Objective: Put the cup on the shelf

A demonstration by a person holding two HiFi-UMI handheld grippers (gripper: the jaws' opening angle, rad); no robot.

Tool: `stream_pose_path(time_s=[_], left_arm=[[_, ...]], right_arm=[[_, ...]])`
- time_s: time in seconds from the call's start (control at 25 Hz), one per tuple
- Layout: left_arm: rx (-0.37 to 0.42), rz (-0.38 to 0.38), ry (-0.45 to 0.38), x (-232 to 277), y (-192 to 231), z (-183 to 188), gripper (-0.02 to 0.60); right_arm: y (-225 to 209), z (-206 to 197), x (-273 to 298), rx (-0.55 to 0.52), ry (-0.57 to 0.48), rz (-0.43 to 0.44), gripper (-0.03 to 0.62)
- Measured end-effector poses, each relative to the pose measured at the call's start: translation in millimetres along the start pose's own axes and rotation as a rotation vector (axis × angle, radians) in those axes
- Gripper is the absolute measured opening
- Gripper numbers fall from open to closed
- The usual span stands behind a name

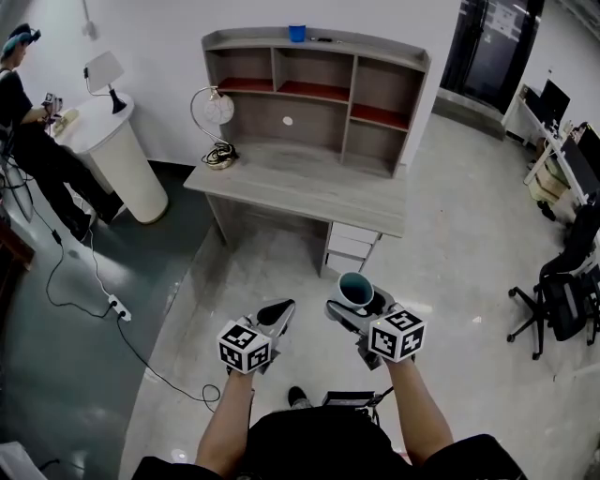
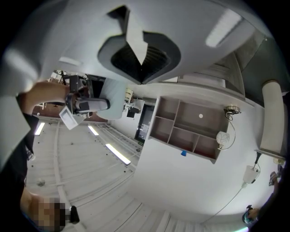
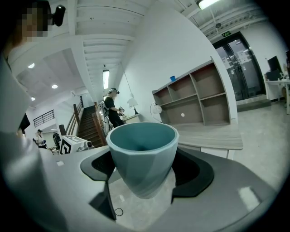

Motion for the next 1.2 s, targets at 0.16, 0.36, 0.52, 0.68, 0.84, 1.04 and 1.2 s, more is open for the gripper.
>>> stream_pose_path(time_s=[0.16,0.36,0.52,0.68,0.84,1.04,1.2], left_arm=[[-0.022,0.01,-0.01,-6,21,-1,0.0],[-0.052,0.012,-0.014,-4,33,-6,0.0],[-0.06,0.02,-0.007,-2,44,-8,0.0],[-0.051,0.032,0.001,7,59,-5,0.0],[-0.04,0.041,0.003,23,78,7,0.0],[-0.031,0.045,0.004,55,104,28,0.0],[-0.013,0.045,0.015,86,125,44,0.0]], right_arm=[[6,0,13,-0.001,0.001,-0.019,0.387],[4,1,24,-0.014,0.016,-0.034,0.387],[-1,1,37,-0.009,0.018,-0.029,0.387],[-11,5,57,-0.013,0.029,-0.003,0.388],[-27,18,80,-0.016,0.021,0.014,0.387],[-57,38,107,-0.008,0.022,0.027,0.387],[-89,56,132,0.004,0.019,0.038,0.387]])
Point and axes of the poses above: the fingertips, and each gripper's own axes: x forward along the fingers, y to its left, z out of its top, the point moved 9 cm from there along -x, backward along the fingers, and after that the axes turned 2 degrees about -y, right-handed, at the moved point
